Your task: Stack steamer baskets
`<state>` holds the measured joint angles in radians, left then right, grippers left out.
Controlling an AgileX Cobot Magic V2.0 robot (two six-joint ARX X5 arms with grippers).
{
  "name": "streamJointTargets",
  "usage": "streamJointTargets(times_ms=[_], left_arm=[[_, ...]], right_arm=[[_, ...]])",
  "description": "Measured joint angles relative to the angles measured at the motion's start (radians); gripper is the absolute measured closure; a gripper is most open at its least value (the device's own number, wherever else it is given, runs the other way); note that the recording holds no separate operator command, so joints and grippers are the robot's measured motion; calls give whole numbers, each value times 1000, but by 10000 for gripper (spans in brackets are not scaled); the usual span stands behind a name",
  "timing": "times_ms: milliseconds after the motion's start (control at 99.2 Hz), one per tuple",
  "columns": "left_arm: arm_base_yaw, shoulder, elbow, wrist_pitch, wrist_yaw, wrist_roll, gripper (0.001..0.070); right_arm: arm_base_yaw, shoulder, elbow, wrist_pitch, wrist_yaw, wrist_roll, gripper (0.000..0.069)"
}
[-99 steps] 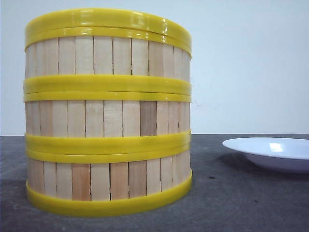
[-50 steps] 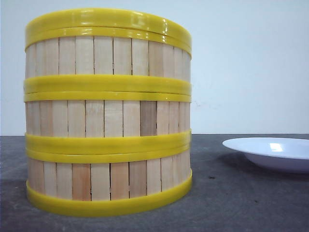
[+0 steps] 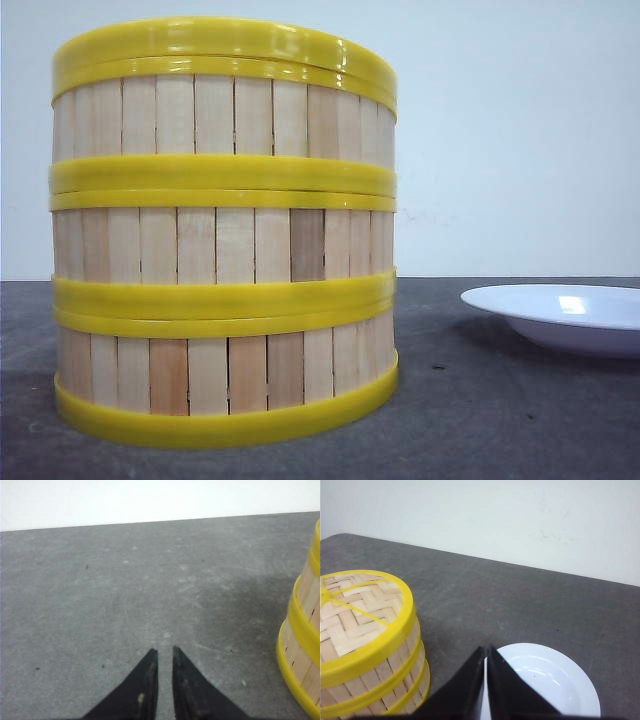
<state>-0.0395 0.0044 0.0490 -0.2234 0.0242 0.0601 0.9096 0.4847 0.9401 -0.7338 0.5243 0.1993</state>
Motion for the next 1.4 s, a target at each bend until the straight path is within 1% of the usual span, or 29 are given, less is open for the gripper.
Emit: streamJointTargets(times_ms=[121, 222, 353, 444, 524, 575, 655, 776, 887, 958, 1109, 1190, 1402], left_arm=[[0, 0, 0, 0, 0, 0, 684], [0, 0, 0, 0, 0, 0, 684], [0, 0, 0, 0, 0, 0, 684], [0, 0, 0, 0, 0, 0, 684], [0, 0, 0, 0, 0, 0, 684], [0, 0, 0, 0, 0, 0, 684], [0, 0, 0, 0, 0, 0, 684], [0, 0, 0, 0, 0, 0, 684], [0, 0, 0, 1, 0, 0, 684], [0, 0, -1, 1, 0, 0, 684], [0, 0, -1, 1, 0, 0, 684], [0, 0, -1, 1, 0, 0, 684], [0, 0, -1, 2, 0, 0, 684]], right_arm=[[-2, 0, 0, 0, 6, -14, 688], [-48, 0, 0, 0, 46, -21, 688], [-196, 0, -2, 9, 49, -36, 688], [-337, -5, -33, 79, 42, -47, 688], [-467, -14, -89, 150, -23, -65, 688], [-544, -25, -132, 202, -94, -80, 688], [-661, -54, -216, 294, -233, -107, 688], [-782, -113, -351, 430, -407, -133, 688], [-860, -184, -483, 505, -523, -144, 688], [-897, -235, -565, 517, -551, -145, 688], [-949, -336, -710, 515, -560, -147, 688], [-958, -382, -762, 515, -575, -148, 688], [-964, -464, -869, 518, -576, -148, 688]])
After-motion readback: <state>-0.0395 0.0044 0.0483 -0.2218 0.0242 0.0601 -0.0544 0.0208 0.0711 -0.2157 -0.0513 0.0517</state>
